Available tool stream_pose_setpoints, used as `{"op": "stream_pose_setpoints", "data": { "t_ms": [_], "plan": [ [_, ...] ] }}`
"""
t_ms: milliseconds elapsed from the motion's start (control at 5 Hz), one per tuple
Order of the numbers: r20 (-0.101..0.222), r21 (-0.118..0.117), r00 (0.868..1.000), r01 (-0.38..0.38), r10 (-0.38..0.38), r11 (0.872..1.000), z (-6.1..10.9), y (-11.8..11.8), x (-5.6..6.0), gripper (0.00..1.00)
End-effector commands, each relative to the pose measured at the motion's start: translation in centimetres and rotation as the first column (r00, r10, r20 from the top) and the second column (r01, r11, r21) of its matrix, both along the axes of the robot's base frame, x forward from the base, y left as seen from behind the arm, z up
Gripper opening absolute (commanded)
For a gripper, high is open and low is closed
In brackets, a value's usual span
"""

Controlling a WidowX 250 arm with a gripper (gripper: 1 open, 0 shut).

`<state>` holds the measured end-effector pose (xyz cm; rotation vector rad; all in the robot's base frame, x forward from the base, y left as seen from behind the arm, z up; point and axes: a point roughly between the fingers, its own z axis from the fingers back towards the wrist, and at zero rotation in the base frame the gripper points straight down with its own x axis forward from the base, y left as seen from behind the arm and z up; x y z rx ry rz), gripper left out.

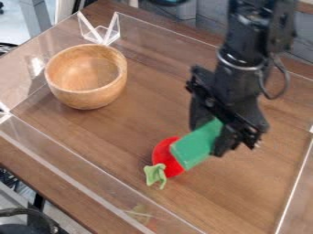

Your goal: Put the green stick in the brown bowl

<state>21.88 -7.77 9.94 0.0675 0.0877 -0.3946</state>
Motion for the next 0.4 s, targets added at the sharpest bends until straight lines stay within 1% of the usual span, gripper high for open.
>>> {"op": "stream_pose_setpoints", "data": {
  "t_ms": [0, 200],
  "plan": [
    [0.036, -0.032, 0.999, 0.022, -0.021, 0.999, 0.09, -0.39, -0.09, 0.00],
    [0.034, -0.036, 0.999, -0.002, 0.003, 0.999, 0.36, -1.11, -0.27, 0.00]
  ]
}}
